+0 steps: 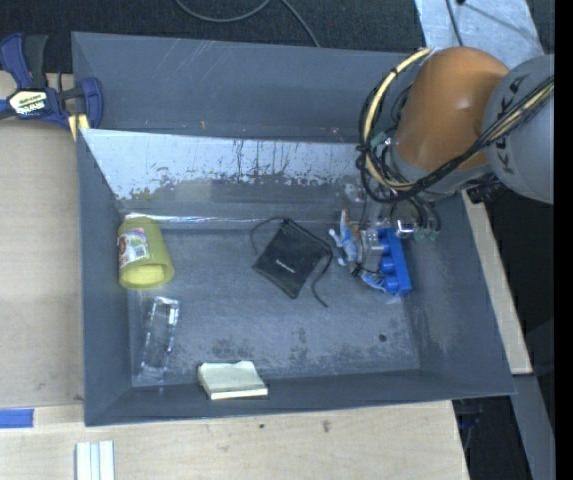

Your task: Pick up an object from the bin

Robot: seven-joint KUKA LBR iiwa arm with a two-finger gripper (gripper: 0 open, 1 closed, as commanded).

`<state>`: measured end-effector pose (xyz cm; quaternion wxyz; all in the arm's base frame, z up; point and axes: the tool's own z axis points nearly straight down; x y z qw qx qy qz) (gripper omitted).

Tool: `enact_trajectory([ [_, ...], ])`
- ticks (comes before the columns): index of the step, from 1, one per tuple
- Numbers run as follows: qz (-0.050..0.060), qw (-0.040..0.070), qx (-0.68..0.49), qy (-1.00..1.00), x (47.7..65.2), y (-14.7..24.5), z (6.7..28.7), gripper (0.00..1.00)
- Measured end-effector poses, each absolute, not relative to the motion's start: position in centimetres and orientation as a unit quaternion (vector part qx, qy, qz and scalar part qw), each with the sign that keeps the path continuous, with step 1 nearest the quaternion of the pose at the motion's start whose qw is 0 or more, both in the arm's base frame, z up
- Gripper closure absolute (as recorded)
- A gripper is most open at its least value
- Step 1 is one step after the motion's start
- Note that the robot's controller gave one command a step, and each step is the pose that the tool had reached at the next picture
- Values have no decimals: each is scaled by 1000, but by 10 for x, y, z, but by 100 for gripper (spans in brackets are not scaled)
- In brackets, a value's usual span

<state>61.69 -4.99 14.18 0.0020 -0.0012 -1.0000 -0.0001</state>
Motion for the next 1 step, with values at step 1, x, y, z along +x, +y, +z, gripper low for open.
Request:
enact_trajectory([
  [1, 0, -2, -1, -1000, 618, -50, 147, 0],
])
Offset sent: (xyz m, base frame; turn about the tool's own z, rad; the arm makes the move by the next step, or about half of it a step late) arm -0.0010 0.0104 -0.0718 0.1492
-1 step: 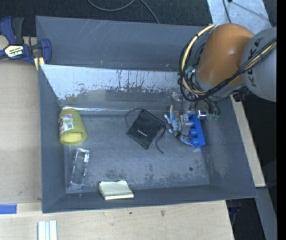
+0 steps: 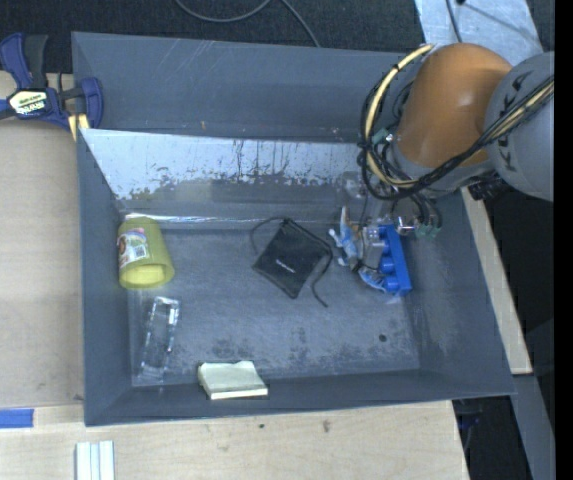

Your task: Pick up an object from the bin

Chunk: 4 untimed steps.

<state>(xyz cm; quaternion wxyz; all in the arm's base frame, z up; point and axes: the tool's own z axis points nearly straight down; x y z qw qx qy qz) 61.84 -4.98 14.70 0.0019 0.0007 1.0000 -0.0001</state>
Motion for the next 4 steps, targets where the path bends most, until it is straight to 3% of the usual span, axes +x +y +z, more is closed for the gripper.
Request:
enact_trajectory([
  [1, 0, 2, 56, 998, 618, -43, 93, 0],
  [2, 0, 2, 103, 995, 612, -48, 69, 0],
  [3, 0, 3, 147, 989, 602, -40, 70, 0],
  [4, 0, 4, 115, 993, 609, -45, 70, 0],
])
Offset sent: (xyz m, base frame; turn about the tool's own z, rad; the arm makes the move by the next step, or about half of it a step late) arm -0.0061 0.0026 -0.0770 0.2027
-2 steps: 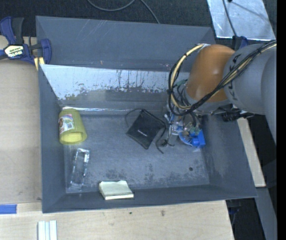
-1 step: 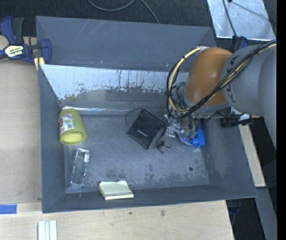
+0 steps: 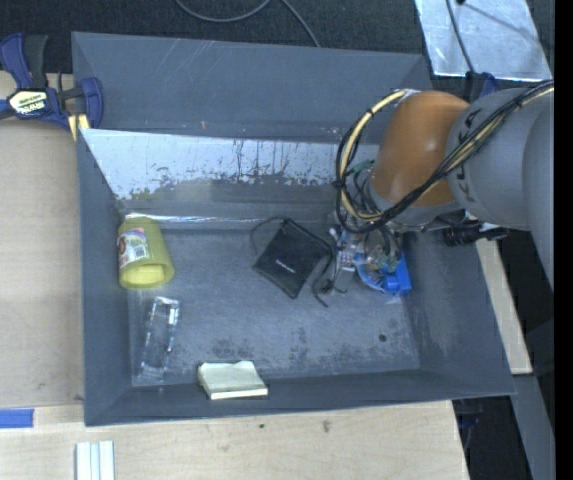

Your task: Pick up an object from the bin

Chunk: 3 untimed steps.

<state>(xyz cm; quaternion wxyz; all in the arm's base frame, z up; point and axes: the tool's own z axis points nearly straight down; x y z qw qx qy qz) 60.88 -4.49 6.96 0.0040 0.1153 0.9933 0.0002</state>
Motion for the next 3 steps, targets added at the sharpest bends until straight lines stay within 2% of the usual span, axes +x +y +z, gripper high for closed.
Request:
enact_trajectory([
  [1, 0, 5, 146, 989, 604, -41, 71, 100],
  [3, 0, 5, 146, 989, 603, -41, 74, 100],
])
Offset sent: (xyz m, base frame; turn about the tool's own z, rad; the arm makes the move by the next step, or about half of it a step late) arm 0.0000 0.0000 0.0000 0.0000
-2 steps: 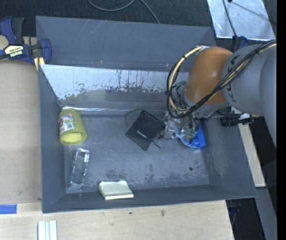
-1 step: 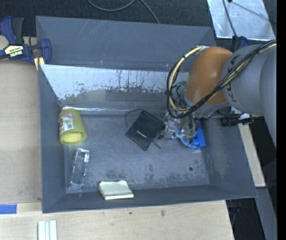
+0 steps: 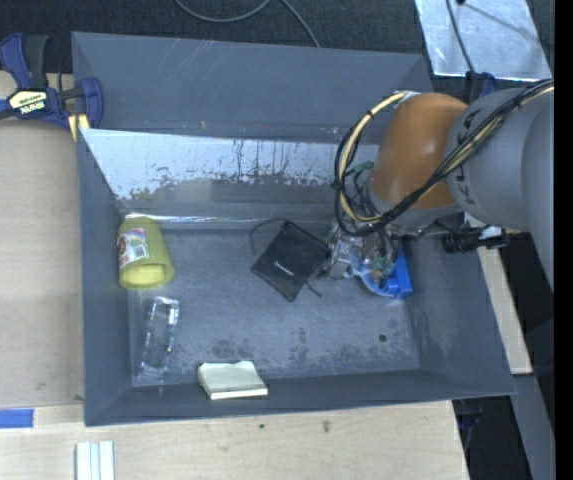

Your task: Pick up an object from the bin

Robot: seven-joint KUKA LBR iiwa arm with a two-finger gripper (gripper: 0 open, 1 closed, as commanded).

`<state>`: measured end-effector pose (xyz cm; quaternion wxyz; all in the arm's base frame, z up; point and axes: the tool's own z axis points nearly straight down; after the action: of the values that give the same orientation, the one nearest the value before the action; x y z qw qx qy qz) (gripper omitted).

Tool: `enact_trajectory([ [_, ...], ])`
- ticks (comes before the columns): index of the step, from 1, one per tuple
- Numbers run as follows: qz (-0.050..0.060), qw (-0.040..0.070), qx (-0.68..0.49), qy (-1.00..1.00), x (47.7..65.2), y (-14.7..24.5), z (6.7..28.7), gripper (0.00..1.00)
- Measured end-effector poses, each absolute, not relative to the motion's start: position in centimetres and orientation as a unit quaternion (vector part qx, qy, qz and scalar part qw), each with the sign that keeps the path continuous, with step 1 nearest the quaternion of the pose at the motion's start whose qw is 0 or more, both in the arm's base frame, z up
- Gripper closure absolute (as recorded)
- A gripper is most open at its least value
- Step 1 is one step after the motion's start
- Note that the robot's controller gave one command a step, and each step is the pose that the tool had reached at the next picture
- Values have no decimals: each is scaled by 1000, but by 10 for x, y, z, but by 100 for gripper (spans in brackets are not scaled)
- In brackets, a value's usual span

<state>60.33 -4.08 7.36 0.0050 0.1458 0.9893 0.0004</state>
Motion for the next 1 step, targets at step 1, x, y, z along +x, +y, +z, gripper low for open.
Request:
enact_trajectory([
  [1, 0, 2, 146, 989, 602, -41, 85, 100],
])
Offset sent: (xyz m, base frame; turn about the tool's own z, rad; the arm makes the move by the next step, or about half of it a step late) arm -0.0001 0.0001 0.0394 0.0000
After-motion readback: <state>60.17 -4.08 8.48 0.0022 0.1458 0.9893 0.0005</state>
